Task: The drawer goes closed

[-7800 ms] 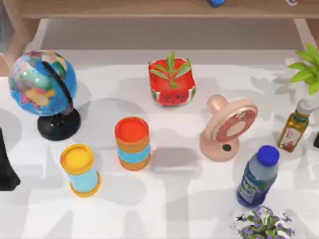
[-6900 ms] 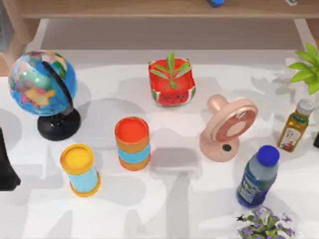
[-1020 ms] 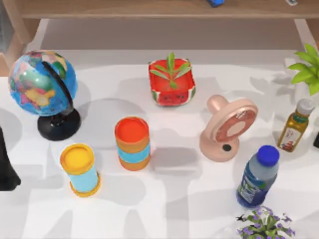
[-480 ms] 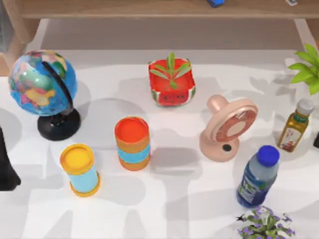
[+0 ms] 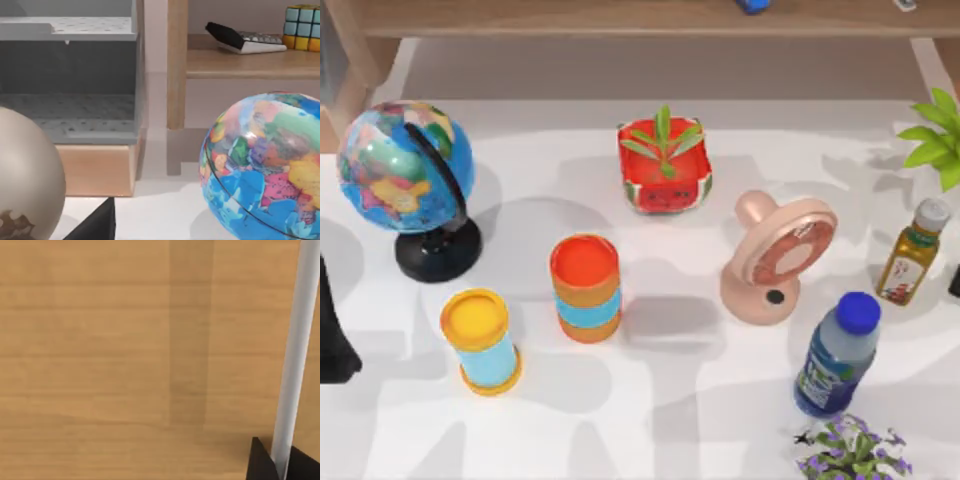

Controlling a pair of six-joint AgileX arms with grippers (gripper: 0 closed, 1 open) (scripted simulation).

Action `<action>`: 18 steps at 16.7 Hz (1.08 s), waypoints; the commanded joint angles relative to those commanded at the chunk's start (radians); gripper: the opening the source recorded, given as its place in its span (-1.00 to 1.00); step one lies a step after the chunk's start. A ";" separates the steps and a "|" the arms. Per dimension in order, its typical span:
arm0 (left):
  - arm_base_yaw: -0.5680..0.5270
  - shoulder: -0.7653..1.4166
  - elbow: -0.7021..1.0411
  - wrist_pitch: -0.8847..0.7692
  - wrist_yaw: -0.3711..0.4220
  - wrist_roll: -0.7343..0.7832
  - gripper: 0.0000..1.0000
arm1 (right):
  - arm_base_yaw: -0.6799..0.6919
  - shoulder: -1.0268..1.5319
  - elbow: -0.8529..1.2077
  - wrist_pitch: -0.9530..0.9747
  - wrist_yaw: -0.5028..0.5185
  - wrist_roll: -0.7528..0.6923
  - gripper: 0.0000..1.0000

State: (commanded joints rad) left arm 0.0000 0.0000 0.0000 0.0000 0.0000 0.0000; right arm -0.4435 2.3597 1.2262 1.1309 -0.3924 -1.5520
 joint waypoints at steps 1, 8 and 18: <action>0.000 0.000 0.000 0.000 0.000 0.000 1.00 | 0.005 0.008 0.019 -0.011 0.004 0.000 -1.00; 0.000 0.000 0.000 0.000 0.000 0.000 1.00 | 0.007 0.013 0.029 -0.017 0.006 0.001 -0.70; 0.000 0.000 0.000 0.000 0.000 0.000 1.00 | 0.007 0.013 0.029 -0.017 0.006 0.001 0.81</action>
State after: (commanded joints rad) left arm 0.0000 0.0000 0.0000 0.0000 0.0000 0.0000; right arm -0.4361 2.3723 1.2551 1.1140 -0.3861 -1.5512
